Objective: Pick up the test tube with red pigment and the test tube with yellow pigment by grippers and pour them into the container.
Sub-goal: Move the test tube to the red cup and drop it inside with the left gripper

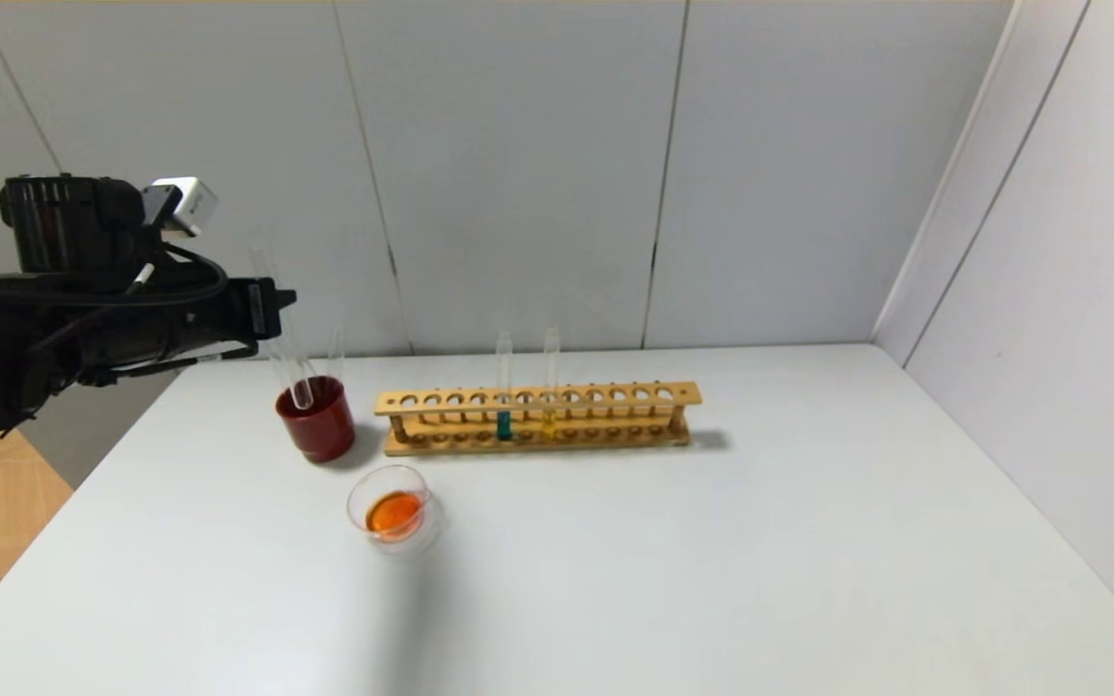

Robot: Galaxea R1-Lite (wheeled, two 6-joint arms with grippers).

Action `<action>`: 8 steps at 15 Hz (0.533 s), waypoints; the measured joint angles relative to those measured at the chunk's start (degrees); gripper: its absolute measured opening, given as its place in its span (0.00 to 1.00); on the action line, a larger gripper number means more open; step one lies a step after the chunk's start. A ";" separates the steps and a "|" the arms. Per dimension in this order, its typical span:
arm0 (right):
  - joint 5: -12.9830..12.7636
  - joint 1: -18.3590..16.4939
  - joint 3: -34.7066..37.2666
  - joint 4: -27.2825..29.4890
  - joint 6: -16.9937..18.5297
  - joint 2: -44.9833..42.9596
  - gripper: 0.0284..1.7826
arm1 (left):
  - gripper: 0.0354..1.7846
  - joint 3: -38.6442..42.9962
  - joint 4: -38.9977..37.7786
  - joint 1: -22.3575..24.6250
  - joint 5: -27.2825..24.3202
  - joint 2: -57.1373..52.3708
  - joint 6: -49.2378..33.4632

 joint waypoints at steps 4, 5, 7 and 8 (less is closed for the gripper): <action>0.00 0.02 0.00 0.02 -0.02 0.00 0.98 | 0.16 -3.45 -0.30 1.56 -0.18 5.07 0.02; 0.00 0.02 0.00 0.00 -0.02 0.00 0.98 | 0.16 -4.14 -0.32 1.91 -0.27 6.10 0.05; 0.00 0.00 0.00 0.00 0.00 0.00 0.98 | 0.16 -5.46 -0.30 2.50 -0.90 8.02 0.05; 0.00 0.00 0.00 0.00 0.00 0.00 0.98 | 0.16 -6.14 -0.32 2.74 -1.21 8.83 0.07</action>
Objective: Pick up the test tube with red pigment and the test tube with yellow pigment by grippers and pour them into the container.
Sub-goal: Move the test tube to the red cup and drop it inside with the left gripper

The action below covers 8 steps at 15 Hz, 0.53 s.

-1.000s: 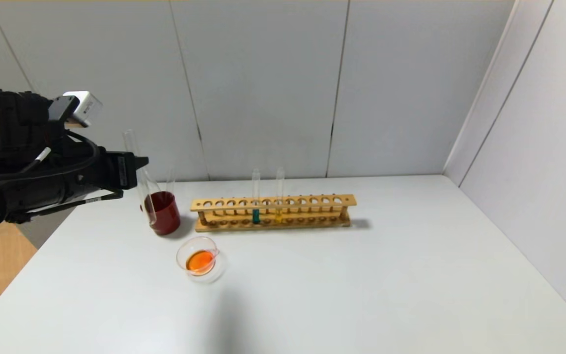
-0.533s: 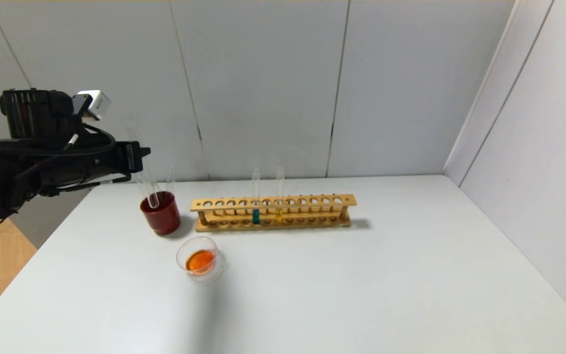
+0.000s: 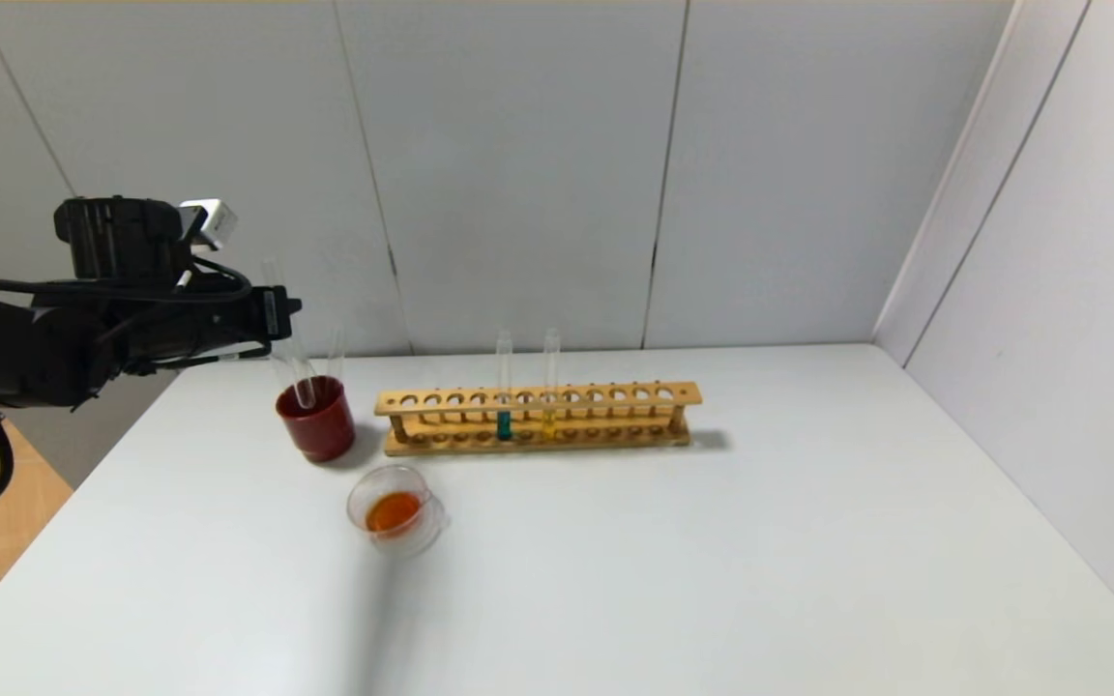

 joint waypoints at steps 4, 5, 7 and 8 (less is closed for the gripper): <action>0.00 0.00 0.00 0.00 -0.02 0.00 0.98 | 0.16 -1.16 -0.71 0.34 -0.26 2.65 0.06; 0.02 0.00 0.00 0.00 0.00 0.00 0.98 | 0.16 -1.19 -1.90 0.37 -0.24 3.35 0.09; 0.00 0.00 0.00 0.00 0.00 0.00 0.98 | 0.16 -1.17 -4.77 0.44 -0.24 4.85 0.22; 0.00 0.00 0.00 0.00 0.00 0.00 0.98 | 0.16 -1.13 -5.01 0.41 -0.24 5.42 0.34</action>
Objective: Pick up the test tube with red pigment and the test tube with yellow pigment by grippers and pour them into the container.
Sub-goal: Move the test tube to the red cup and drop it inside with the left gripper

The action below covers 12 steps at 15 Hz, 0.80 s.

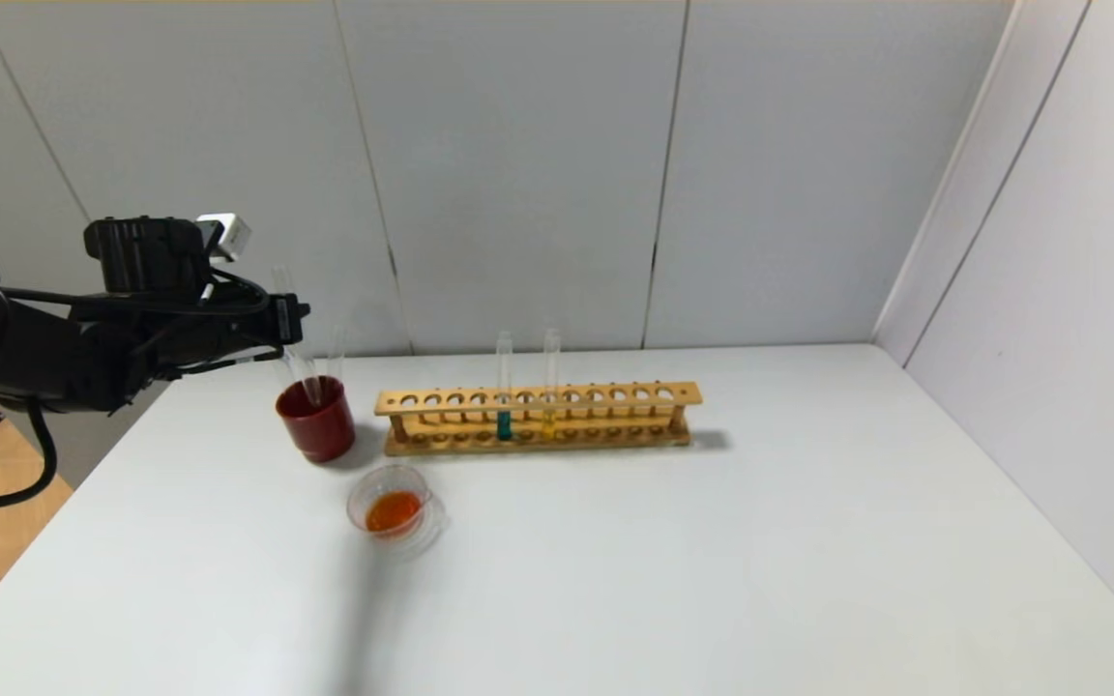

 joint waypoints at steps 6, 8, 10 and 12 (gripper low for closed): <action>0.02 0.00 0.00 0.00 0.00 0.00 0.98 | 0.16 -0.11 -0.13 -0.13 0.05 2.15 0.24; 0.00 0.00 0.00 0.00 0.00 0.00 0.98 | 0.16 -0.09 -0.11 -0.13 0.05 2.32 0.32; 0.02 0.00 0.00 0.02 0.00 0.00 0.98 | 0.16 0.06 -0.13 -0.13 0.05 2.56 0.35; 0.02 0.00 0.00 0.00 0.00 0.00 0.98 | 0.16 0.20 -0.13 -0.13 0.13 2.82 0.35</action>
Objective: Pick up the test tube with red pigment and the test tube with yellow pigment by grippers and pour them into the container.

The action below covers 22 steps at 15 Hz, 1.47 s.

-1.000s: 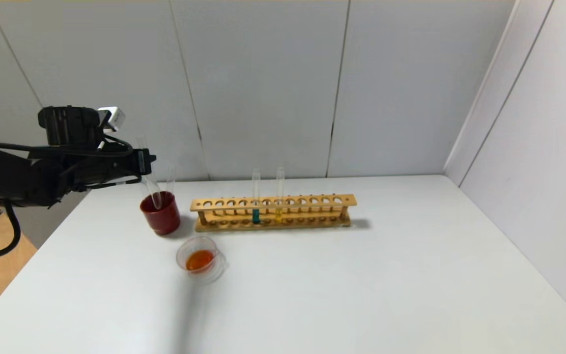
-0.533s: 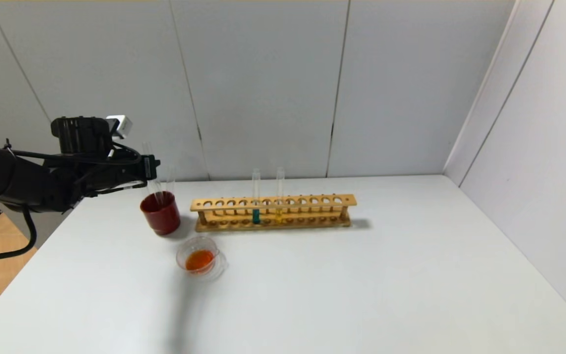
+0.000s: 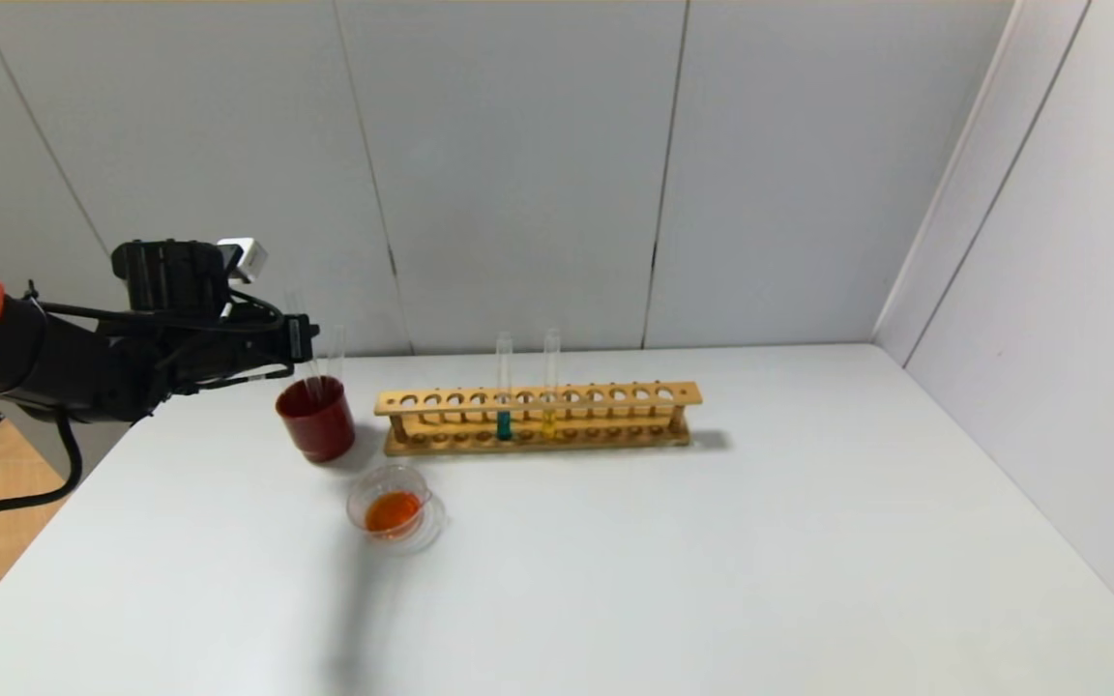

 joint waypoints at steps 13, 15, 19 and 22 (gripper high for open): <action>-0.02 0.02 0.00 0.00 -0.02 0.00 0.98 | 0.75 3.91 -2.97 -0.59 0.02 -1.41 1.32; -0.02 0.02 0.00 0.00 -0.02 0.00 0.98 | 0.88 4.66 -3.73 -0.66 0.02 -2.07 1.24; -0.02 0.02 0.00 0.00 -0.02 0.00 0.98 | 0.97 5.27 -3.50 -0.72 -0.09 -7.67 0.91; -0.02 0.02 0.00 0.00 -0.02 0.00 0.98 | 0.97 6.14 -0.87 -0.63 -0.02 -17.01 1.01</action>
